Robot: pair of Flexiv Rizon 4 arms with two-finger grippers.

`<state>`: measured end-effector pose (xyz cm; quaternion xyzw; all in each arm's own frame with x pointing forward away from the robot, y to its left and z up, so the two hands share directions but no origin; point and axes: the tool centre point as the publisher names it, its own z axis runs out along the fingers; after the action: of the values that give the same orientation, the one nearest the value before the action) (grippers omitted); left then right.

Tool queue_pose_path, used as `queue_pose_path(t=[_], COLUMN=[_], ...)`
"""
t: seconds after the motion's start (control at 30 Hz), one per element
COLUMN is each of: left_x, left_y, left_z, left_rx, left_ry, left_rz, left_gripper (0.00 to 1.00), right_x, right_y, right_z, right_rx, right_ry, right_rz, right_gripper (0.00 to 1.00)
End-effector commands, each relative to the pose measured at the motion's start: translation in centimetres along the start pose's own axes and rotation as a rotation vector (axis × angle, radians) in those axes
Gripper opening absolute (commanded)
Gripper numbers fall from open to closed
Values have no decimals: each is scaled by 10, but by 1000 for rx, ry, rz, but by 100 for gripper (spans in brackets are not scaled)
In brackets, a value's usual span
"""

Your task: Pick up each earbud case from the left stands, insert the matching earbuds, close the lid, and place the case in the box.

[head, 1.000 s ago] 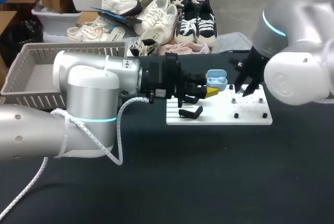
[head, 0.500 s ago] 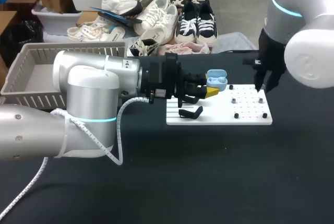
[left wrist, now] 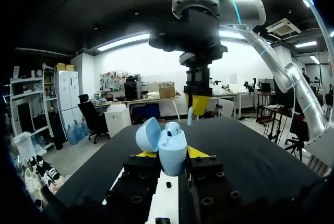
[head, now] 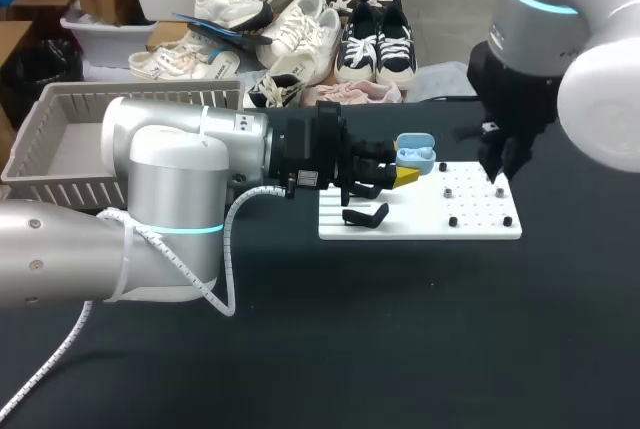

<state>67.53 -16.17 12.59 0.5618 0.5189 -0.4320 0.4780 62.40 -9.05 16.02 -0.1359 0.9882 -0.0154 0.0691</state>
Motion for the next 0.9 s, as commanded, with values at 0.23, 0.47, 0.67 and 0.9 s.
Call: queue_pose_path(t=[0.23,0.47,0.67,0.9], left_x=[1,1,1,1], left_y=[0,0,0,0], left_z=[0,0,0,0], left_rx=[-1,-1,-1,-1], left_ry=[-2,-2,-2,-2], left_rz=[1,1,1,1], left_gripper=[0,0,0,0], right_x=[28,14,-4,-27], right_y=[27,50,65,73], right_z=[-30,-42,-46,-43], right_rx=[-19,-9,-2,-12], right_ry=[-26,-33,-51,-66], right_rz=[-83,-153,-209,-244], right_gripper=[0,0,0,0])
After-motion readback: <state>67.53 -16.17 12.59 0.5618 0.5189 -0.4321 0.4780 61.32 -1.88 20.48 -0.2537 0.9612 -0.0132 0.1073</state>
